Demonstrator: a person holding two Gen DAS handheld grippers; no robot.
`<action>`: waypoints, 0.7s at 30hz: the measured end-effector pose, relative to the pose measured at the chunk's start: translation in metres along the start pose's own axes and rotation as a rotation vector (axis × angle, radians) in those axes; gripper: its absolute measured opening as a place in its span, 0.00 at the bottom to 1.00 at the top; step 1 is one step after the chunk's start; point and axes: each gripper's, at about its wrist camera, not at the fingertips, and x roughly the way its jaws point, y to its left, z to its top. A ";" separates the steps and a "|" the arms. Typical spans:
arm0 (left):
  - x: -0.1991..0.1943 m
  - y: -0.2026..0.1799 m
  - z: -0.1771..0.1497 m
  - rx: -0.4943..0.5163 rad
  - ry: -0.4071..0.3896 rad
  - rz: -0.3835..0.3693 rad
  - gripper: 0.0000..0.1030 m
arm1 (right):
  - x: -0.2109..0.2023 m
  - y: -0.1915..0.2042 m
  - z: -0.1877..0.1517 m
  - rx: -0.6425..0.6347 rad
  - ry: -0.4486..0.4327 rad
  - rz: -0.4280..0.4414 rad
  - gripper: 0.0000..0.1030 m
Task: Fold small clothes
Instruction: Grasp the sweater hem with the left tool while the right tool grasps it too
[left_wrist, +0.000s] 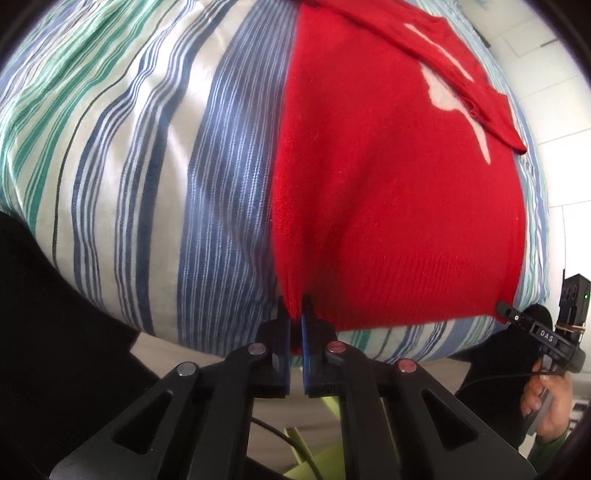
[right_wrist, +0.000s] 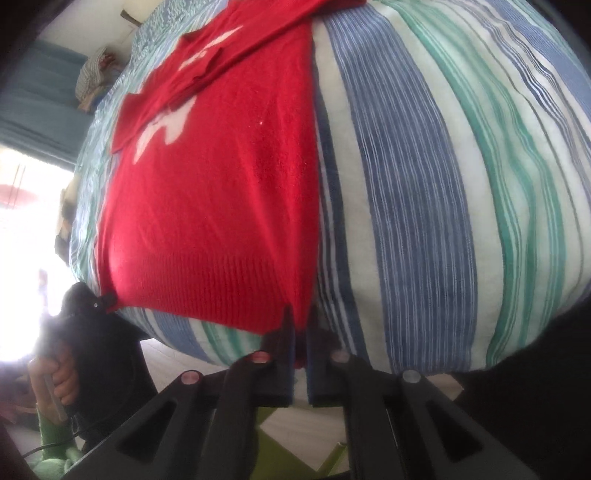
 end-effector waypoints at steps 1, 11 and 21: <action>0.003 0.001 0.001 -0.004 0.004 0.004 0.03 | 0.005 -0.003 0.001 0.005 0.005 -0.006 0.04; 0.013 0.005 0.006 -0.021 0.010 0.027 0.03 | 0.026 -0.009 0.007 0.044 0.001 0.002 0.03; 0.020 -0.036 0.002 -0.030 -0.005 0.097 0.25 | 0.013 -0.020 0.002 0.060 -0.005 0.009 0.04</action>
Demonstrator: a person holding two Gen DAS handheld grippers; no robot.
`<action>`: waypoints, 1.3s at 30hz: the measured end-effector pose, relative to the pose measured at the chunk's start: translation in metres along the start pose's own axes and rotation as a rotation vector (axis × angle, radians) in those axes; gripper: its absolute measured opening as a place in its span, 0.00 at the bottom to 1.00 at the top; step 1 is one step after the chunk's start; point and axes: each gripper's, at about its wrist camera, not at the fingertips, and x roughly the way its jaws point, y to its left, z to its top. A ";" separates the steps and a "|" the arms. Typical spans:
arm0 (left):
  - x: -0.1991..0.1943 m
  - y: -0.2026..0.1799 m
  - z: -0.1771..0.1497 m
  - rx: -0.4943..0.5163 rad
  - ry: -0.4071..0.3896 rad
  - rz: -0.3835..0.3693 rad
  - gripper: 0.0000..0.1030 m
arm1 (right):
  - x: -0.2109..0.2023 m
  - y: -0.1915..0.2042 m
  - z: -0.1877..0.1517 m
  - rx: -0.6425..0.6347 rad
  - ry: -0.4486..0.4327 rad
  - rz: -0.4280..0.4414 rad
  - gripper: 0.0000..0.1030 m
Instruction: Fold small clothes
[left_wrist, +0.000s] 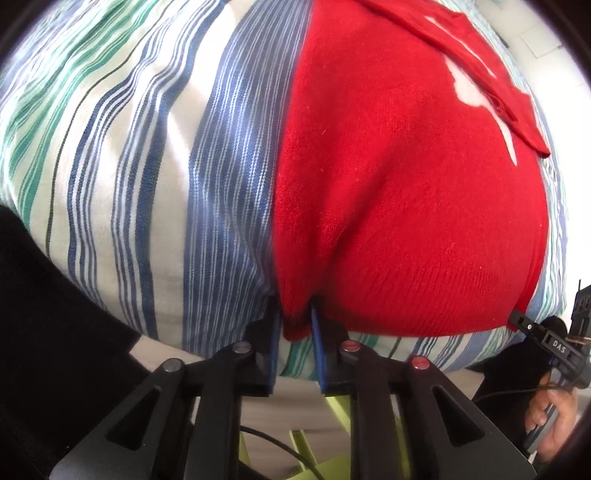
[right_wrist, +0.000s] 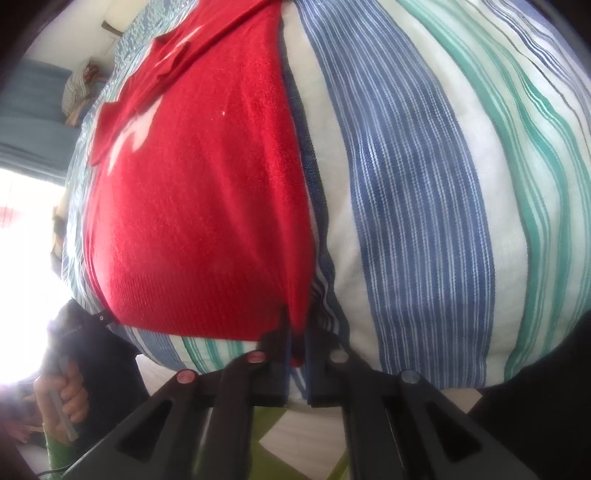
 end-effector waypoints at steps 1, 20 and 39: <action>-0.002 0.000 -0.003 -0.002 -0.004 0.018 0.41 | -0.001 0.002 -0.001 -0.004 -0.001 -0.004 0.05; -0.096 -0.021 -0.027 0.028 -0.234 0.091 0.74 | -0.115 0.092 0.047 -0.490 -0.223 -0.222 0.29; -0.080 -0.202 0.093 0.742 -0.296 0.064 0.69 | -0.068 0.072 0.057 -0.372 -0.287 -0.100 0.31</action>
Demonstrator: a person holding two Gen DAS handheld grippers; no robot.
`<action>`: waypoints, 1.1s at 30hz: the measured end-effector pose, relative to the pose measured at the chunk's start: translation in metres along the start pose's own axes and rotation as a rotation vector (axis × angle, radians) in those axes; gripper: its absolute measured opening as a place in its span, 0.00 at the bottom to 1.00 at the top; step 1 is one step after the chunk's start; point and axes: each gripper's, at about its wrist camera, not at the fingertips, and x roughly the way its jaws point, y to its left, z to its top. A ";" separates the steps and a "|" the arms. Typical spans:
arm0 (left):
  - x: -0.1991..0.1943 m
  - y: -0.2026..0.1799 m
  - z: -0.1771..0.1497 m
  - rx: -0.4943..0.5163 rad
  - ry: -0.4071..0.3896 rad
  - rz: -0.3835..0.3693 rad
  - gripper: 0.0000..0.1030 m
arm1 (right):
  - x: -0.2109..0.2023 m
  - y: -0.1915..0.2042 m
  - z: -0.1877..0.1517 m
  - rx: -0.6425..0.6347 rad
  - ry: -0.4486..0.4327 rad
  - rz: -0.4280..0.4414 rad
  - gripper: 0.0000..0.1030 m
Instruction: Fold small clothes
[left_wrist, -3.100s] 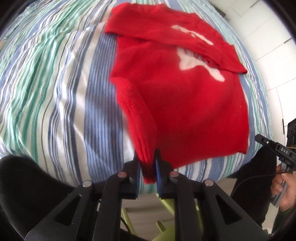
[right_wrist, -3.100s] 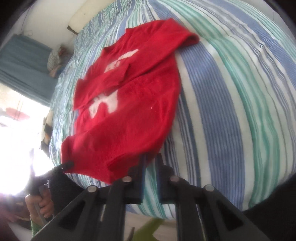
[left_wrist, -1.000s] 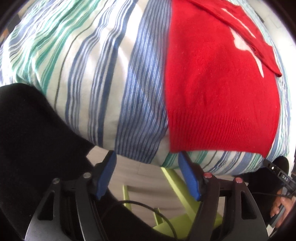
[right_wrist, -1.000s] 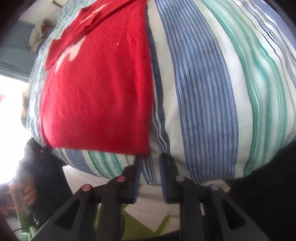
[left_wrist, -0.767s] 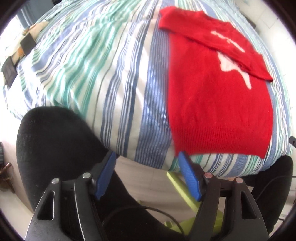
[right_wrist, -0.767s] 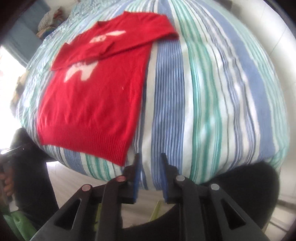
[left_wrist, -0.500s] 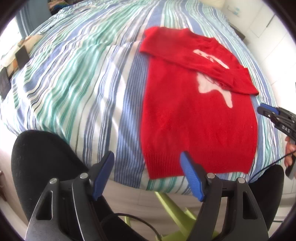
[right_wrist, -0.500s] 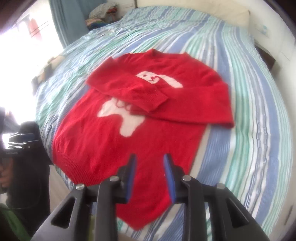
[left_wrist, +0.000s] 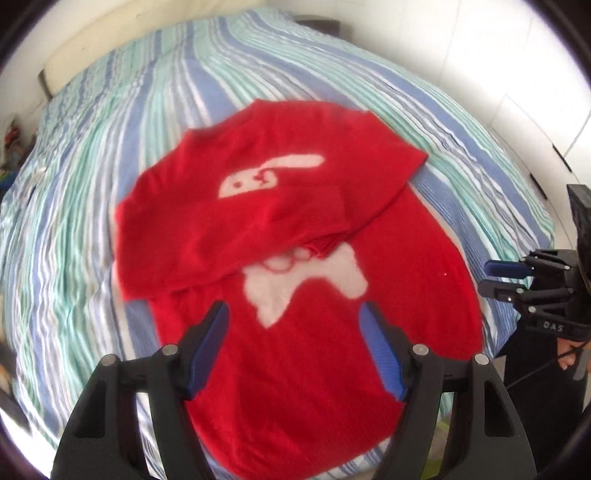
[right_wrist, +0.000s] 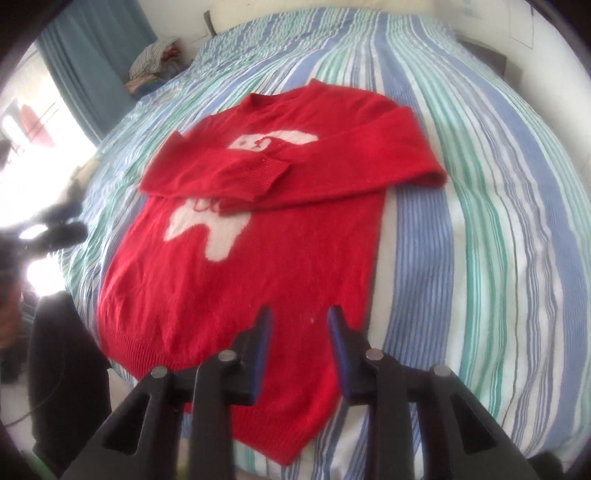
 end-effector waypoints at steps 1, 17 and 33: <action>0.018 -0.011 0.010 0.049 0.032 0.003 0.58 | -0.004 -0.006 -0.011 0.032 0.000 0.003 0.31; 0.091 -0.012 0.046 0.055 0.130 -0.145 0.46 | -0.039 -0.039 -0.078 0.221 -0.080 0.017 0.33; 0.117 -0.011 0.072 -0.009 0.172 -0.067 0.09 | -0.034 -0.038 -0.080 0.224 -0.075 0.014 0.33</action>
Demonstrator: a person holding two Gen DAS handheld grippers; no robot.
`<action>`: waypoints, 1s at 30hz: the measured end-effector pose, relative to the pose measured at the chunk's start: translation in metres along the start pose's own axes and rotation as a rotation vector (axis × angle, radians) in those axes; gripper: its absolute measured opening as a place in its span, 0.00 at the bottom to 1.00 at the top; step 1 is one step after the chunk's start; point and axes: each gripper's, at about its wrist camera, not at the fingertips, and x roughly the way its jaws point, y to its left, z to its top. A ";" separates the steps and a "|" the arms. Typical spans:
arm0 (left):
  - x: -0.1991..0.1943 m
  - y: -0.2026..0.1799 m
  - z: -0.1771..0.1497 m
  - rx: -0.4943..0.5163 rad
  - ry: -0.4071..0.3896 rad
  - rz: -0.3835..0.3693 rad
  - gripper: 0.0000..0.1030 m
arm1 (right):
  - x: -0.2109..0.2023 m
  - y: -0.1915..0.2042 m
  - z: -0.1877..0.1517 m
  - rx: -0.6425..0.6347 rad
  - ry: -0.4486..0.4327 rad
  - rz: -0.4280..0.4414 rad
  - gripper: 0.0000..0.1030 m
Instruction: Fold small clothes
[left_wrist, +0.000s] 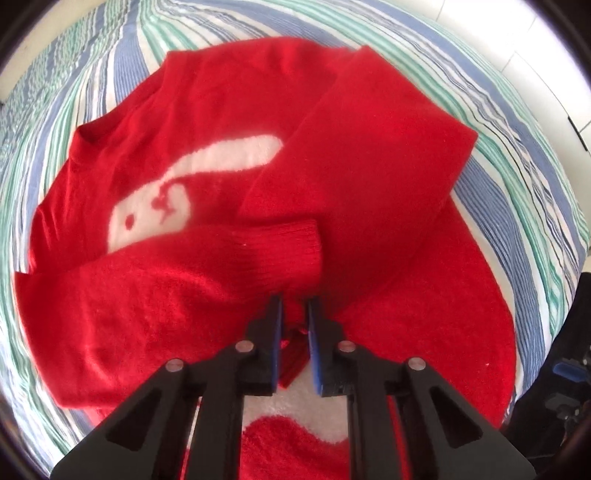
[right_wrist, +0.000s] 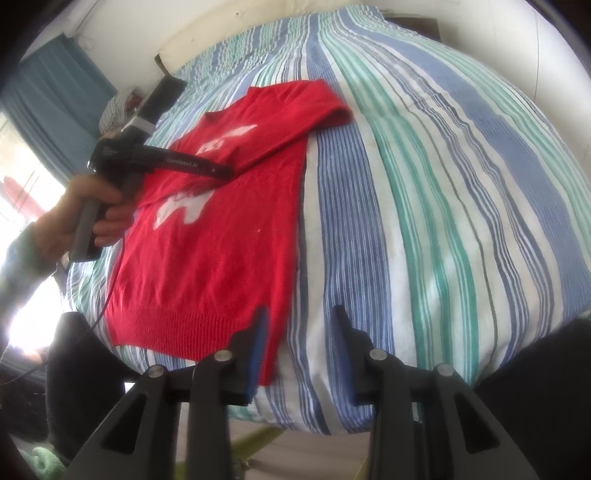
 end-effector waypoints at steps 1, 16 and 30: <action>-0.007 0.010 -0.001 -0.049 -0.016 -0.036 0.08 | 0.000 -0.001 0.000 0.005 -0.002 0.001 0.33; -0.152 0.361 -0.243 -1.118 -0.315 0.268 0.07 | 0.002 -0.005 0.002 0.030 -0.002 -0.007 0.33; -0.083 0.370 -0.318 -1.258 -0.078 0.411 0.06 | 0.011 0.003 0.000 -0.018 0.033 -0.063 0.33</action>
